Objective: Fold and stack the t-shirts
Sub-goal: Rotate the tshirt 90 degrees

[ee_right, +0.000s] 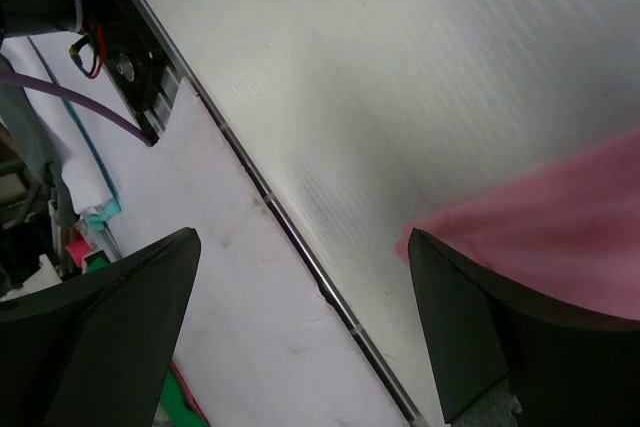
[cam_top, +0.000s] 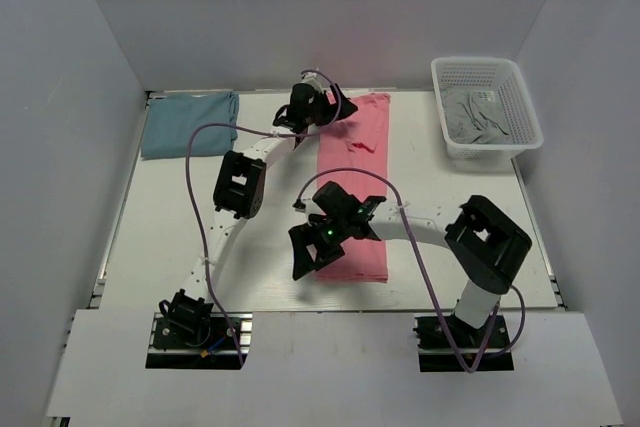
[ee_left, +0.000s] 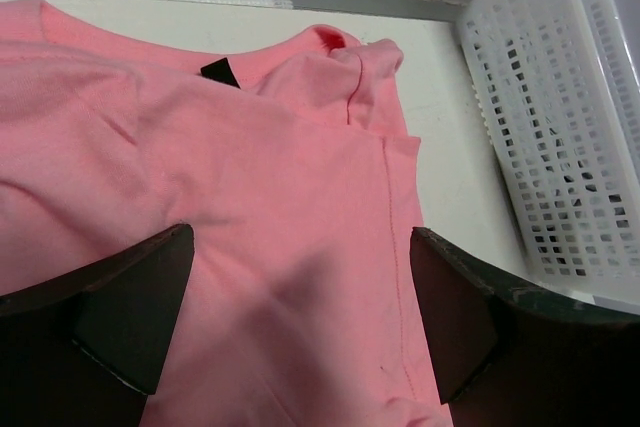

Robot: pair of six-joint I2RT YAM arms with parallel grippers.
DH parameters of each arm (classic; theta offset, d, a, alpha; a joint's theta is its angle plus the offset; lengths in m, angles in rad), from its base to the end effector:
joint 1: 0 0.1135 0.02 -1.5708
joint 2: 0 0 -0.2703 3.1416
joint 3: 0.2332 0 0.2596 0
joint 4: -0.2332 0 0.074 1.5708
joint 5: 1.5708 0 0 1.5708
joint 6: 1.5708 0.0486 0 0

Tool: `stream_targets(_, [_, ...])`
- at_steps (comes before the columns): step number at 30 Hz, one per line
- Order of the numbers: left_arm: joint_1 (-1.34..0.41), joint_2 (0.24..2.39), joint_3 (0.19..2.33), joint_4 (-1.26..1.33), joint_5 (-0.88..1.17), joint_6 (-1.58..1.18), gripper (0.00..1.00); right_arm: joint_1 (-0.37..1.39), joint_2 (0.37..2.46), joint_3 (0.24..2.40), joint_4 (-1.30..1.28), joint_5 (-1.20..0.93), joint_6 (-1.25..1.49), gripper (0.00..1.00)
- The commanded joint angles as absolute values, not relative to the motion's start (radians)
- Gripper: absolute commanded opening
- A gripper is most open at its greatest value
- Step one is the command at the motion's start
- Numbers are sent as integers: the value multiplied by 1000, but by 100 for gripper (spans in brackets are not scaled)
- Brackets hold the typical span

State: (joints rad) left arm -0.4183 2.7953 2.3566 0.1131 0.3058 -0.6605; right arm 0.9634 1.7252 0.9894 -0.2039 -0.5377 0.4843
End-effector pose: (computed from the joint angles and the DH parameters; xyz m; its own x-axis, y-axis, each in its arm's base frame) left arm 0.5811 -0.2743 0.1138 -0.6284 -0.3609 -0.6891 0.3324 0.6763 -0.6573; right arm 0.1835 0.3076 0.1621 -0.8165 -0.4740 -0.3297 -0.5622 0.5229 0.6407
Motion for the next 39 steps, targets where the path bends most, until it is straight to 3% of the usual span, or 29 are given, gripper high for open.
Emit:
stream_targets(1, [-385,2752,2315,-33,227,-666,100,976,1649,1022,-261,-439,468,90])
stream_targets(4, [-374,2715,2362,-93,187,-635,100,976,1566,1023,-279,-372,477,90])
stream_targets(12, [-374,2336,2287,-170,228,-557,100,976,1353,989,-322,-215,469,90])
stream_targets(17, [-411,1935,1871,-272,255,-491,100,973,1195,861,-316,-60,535,90])
stream_targets(21, [-451,1480,1182,-99,190,-541,100,968,1016,755,-325,84,609,90])
stream_targets(24, [-480,1236,914,-64,158,-626,100,962,932,681,-357,193,661,90])
stream_targets(30, [-540,1125,859,-408,230,-657,100,954,879,623,-471,314,781,90])
stream_targets(33, [-589,1039,723,-419,300,-692,100,943,888,586,-471,342,821,90])
stream_targets(39, [-789,1214,594,-390,367,-732,100,936,942,571,-524,348,864,90])
